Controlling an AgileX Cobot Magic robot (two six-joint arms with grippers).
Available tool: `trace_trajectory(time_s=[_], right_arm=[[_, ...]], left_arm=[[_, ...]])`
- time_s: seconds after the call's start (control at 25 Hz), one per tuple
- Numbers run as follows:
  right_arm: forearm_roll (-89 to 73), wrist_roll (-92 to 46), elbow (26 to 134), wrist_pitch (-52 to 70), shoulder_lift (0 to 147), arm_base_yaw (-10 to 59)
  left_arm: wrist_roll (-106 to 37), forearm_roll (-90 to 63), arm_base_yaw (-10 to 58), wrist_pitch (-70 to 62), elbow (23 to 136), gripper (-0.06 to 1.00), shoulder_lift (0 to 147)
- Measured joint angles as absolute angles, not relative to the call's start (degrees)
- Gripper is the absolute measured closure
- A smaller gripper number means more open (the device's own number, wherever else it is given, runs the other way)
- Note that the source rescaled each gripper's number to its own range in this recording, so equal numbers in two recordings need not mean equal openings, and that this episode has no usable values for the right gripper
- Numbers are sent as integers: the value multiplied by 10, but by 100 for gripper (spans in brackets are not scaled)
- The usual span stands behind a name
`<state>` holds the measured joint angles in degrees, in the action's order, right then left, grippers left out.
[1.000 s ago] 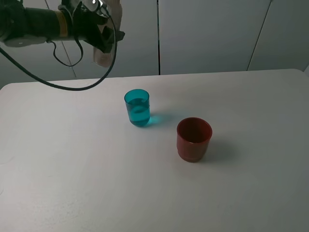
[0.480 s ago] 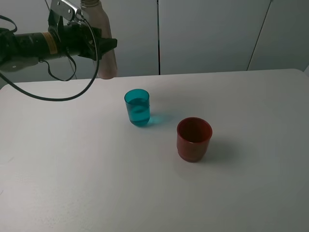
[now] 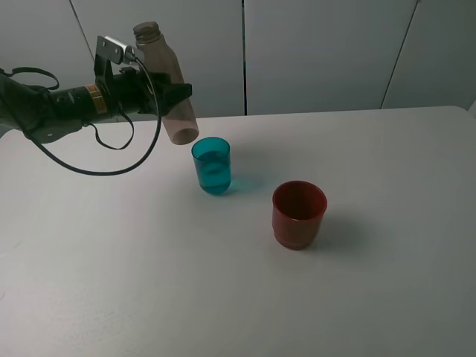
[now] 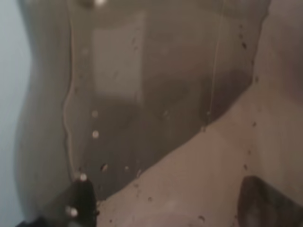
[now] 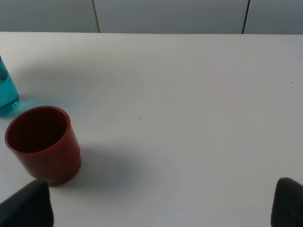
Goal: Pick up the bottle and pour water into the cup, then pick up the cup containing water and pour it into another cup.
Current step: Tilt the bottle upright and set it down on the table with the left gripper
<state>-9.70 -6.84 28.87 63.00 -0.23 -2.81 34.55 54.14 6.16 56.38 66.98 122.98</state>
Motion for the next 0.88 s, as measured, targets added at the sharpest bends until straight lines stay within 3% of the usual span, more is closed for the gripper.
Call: trace_trajectory(time_s=[0.88], right_arm=[[-97, -68, 289, 630, -2, -28]], left_arm=[[225, 452, 57, 546, 670, 94, 1281]])
